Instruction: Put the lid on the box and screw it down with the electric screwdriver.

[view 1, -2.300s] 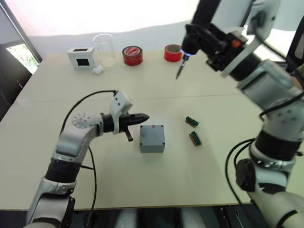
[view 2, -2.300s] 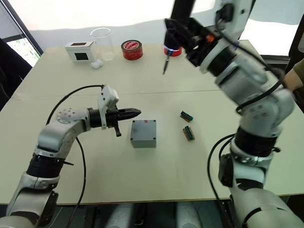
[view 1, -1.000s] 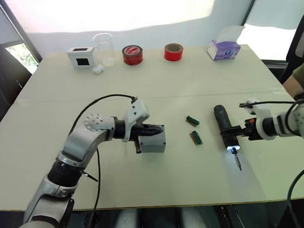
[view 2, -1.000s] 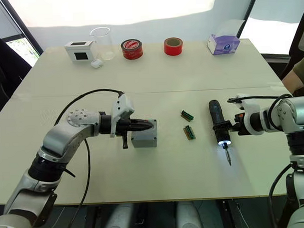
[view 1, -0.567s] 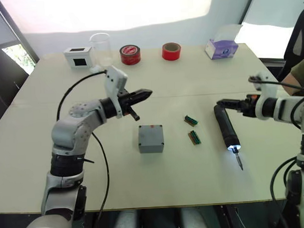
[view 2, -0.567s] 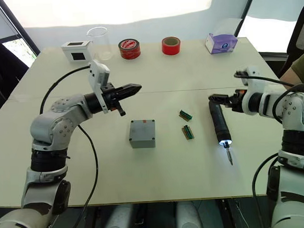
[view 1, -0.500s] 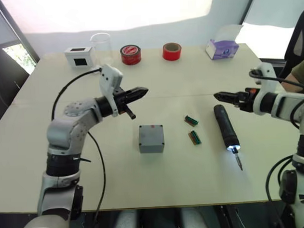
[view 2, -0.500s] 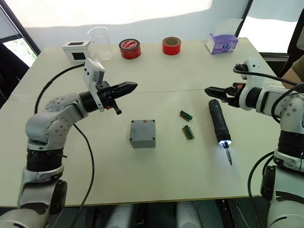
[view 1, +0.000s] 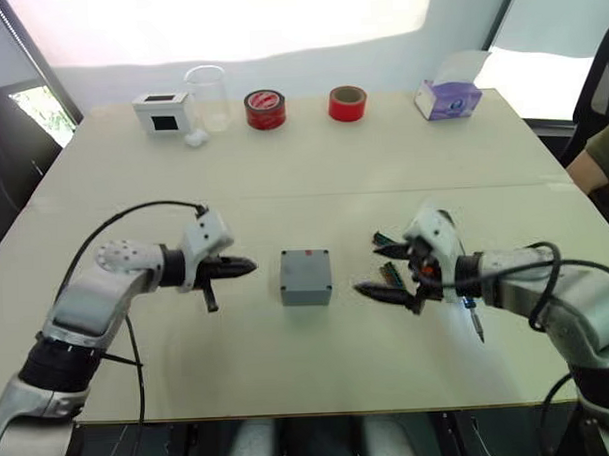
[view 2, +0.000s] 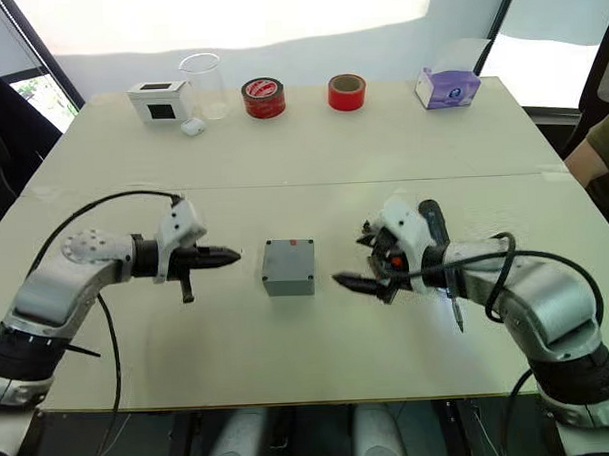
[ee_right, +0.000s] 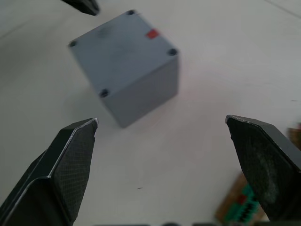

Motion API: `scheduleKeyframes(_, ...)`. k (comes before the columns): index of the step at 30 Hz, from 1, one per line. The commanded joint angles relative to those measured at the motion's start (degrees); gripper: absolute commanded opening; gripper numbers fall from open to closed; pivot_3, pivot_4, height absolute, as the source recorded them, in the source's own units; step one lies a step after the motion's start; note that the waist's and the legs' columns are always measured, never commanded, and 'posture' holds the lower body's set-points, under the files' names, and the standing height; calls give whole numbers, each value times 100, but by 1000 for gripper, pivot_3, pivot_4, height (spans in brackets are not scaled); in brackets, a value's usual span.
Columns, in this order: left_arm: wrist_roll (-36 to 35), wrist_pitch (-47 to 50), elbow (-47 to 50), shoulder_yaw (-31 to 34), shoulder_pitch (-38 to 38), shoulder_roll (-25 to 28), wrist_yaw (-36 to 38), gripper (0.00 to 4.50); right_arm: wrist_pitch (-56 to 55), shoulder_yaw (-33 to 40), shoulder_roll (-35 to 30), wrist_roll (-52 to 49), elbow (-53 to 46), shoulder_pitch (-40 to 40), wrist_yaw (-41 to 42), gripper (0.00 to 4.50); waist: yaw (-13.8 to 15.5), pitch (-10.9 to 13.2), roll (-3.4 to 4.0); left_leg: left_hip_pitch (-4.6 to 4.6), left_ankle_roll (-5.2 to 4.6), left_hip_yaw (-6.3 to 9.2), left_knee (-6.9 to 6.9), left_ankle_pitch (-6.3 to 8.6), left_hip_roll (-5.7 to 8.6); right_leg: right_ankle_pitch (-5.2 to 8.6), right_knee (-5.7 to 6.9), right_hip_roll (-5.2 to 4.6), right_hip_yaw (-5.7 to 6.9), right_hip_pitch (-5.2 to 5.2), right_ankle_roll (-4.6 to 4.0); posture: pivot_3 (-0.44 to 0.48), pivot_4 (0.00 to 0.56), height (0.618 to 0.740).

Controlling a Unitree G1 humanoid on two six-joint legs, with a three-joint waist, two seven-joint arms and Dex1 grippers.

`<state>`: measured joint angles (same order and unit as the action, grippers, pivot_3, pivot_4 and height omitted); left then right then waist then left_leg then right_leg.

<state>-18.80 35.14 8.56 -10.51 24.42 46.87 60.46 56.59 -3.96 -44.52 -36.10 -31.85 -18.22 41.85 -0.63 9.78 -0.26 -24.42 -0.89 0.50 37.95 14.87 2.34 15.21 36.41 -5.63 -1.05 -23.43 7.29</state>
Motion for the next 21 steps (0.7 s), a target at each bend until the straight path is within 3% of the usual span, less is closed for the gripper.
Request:
scheduleKeyframes(1, -51, 28, 292, 11, -3, -107, 4, 0, -444, -336, 94, 224, -111, 15, 134, 4467, 10, 1, -1, 0, 0, 1, 1, 0, -1, 0, 0, 0, 1, 0, 0, 0, 150, 740)
scheduleKeyframes(7, 163, -24, 326, -233, 33, -417, -135, 0, -883, -1052, 243, 769, 243, -42, 237, 4467, 12, -1, -4, 1, -1, 2, 2, 1, 0, 0, -2, -2, 4, 4, -1, 0, 150, 740)
scheduleKeyframes(12, 562, -558, -202, -522, 351, -680, -108, 0, -927, -1496, 261, 1020, 446, -254, 462, 4467, 20, -1, -5, 1, 0, 2, 3, 0, 0, -1, -1, 0, 7, 3, -1, 0, 150, 740)
scheduleKeyframes(21, 938, -1337, -1462, -620, 1134, -1319, 7, 0, -365, -1295, 618, 495, 329, -362, 630, 4467, 31, -1, -7, 0, 0, 6, 9, 0, 2, -1, 2, 3, 13, 5, 0, 0, 150, 740)
